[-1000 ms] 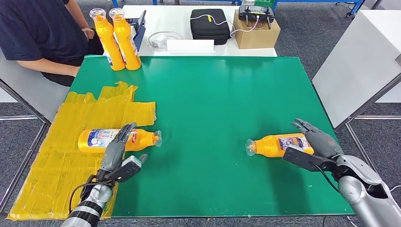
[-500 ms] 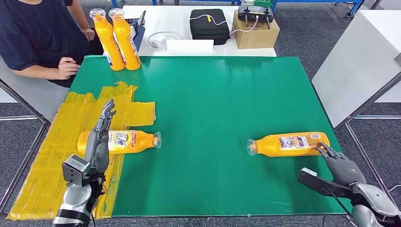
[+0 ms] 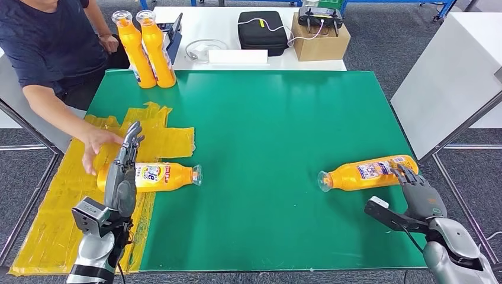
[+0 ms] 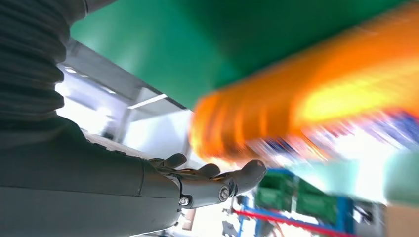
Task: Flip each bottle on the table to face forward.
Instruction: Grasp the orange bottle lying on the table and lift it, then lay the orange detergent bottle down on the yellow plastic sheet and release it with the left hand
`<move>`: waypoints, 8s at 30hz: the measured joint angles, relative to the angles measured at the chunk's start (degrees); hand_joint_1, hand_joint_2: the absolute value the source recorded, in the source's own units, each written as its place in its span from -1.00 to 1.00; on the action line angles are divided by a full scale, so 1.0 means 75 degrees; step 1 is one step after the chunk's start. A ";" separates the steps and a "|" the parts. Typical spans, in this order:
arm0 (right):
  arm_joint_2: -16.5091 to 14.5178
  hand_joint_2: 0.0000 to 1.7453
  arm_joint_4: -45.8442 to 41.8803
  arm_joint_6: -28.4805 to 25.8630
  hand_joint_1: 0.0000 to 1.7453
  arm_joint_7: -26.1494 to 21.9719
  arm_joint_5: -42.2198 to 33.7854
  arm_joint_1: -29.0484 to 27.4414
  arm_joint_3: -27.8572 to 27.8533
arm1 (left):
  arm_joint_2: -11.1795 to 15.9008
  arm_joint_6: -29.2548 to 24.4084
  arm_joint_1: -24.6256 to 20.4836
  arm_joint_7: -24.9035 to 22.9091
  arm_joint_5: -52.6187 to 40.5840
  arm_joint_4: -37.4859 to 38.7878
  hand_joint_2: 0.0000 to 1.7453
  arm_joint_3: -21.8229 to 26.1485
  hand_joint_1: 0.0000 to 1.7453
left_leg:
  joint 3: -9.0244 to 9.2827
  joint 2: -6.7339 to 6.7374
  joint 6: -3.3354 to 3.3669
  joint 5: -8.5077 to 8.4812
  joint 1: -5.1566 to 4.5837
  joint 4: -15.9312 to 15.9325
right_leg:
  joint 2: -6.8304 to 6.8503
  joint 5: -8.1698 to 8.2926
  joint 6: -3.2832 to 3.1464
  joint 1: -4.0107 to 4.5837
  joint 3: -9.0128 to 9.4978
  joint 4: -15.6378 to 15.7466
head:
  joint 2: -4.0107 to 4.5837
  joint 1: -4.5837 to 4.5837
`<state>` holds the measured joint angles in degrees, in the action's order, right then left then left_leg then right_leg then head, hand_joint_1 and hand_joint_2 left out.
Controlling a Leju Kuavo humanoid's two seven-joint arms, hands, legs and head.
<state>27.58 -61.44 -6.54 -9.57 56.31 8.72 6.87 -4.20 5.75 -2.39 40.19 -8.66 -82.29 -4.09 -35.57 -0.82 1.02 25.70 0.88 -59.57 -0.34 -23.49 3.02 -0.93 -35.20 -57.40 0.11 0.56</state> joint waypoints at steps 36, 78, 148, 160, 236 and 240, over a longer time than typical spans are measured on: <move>0.0335 1.00 0.0231 0.1392 -1.00 0.0042 -0.0087 0.2008 0.0083 | -0.0137 0.0472 0.0002 -0.0003 0.0125 -0.0262 -1.00 0.0356 -1.00 | -0.0006 -0.0006 0.0010 -0.0010 -0.0008 -0.0002 | 0.0002 0.0006 0.0006 -0.0006 -0.0003 -0.0001 | 0.0000 0.0000; 0.1072 1.00 0.3112 0.3457 1.00 -0.0349 -0.0177 0.2975 0.2066 | -0.0178 0.1064 -0.0830 -0.0005 0.0540 0.0530 -1.00 -0.0039 -1.00 | 0.0014 -0.0034 0.0009 -0.0005 -0.0005 -0.0007 | 0.0027 -0.0001 0.0005 0.0001 0.0011 0.0011 | 0.0000 0.0005; -0.4395 1.00 -0.1339 0.0849 1.00 -0.0465 -0.3697 0.1288 0.4283 | -0.1333 0.2094 0.0555 -0.0602 0.1427 -0.0136 1.00 -0.1368 -1.00 | 0.0030 0.0001 -0.0047 0.0002 0.0093 0.0028 | -0.0004 0.0013 -0.0033 0.0088 0.0062 0.0078 | 0.0000 -0.0005; -0.4504 1.00 -0.1059 0.0785 1.00 -0.0468 -0.3243 0.1314 0.5307 | -0.1287 0.2239 0.0982 -0.0611 0.1843 -0.0274 1.00 -0.1307 -1.00 | 0.0020 0.0005 -0.0047 0.0002 0.0091 0.0028 | -0.0005 0.0013 -0.0033 0.0091 0.0043 0.0079 | 0.0000 -0.0006; -0.2977 -1.00 -0.3029 0.0289 -1.00 -0.0915 -0.3108 -0.0006 0.4840 | -0.0304 -0.6118 -0.0417 -0.3814 -1.0440 0.4067 -1.00 0.0454 -1.00 | 0.0009 0.0039 -0.0053 0.0005 0.0088 0.0028 | -0.0024 0.0014 -0.0038 0.0090 0.0025 0.0079 | 0.0000 -0.0004; -0.2949 -1.00 -0.2996 0.0286 -1.00 -0.0910 -0.3136 0.0005 0.4859 | -0.0239 -0.6127 -0.0158 -0.4004 -1.0702 0.3365 -1.00 0.0356 -1.00 | 0.0009 0.0040 -0.0053 0.0005 0.0089 0.0028 | -0.0025 0.0014 -0.0038 0.0091 0.0023 0.0079 | 0.0000 -0.0004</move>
<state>5.46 -83.91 -4.40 -16.40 32.79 8.75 43.31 -5.99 -40.21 -3.57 10.16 -88.92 -57.05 -1.43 -35.51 -0.51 0.62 25.73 1.55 -59.36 -0.53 -23.39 2.73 -0.25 -35.03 -56.81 0.11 0.52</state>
